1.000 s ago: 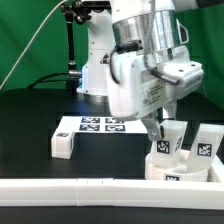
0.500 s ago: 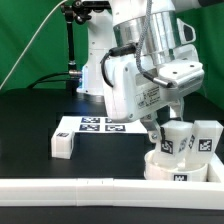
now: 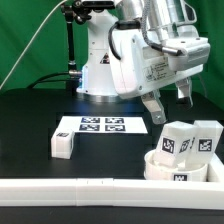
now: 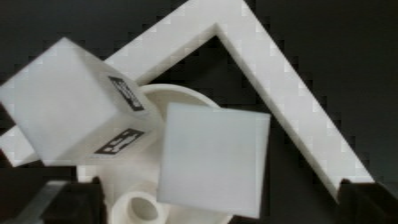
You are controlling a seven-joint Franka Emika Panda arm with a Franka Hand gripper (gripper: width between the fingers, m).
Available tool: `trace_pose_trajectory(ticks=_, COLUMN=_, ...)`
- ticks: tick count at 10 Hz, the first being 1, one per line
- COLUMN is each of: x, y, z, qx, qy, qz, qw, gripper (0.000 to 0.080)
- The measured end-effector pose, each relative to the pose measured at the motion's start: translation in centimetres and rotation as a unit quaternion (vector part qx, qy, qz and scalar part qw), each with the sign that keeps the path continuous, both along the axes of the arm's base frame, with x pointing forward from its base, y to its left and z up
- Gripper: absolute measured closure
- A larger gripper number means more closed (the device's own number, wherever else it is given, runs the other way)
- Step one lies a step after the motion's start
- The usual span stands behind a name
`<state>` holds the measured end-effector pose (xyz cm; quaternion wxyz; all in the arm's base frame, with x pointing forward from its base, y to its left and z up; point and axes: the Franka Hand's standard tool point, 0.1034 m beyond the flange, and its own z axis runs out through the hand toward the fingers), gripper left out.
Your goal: Assemble stool
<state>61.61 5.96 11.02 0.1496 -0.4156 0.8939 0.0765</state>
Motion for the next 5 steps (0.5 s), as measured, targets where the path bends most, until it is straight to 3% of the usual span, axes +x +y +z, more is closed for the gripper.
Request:
trace_pose_trajectory(ticks=3, x=-0.05, y=0.01, z=-0.16, qx=-0.012, qy=-0.014, qz=0.056, qw=0.998, gripper=0.0151)
trace_pose_trajectory(ticks=5, x=-0.48, y=0.45, z=-0.30, qx=-0.051, qy=-0.022, qz=0.223, qw=0.973, gripper=0.0151)
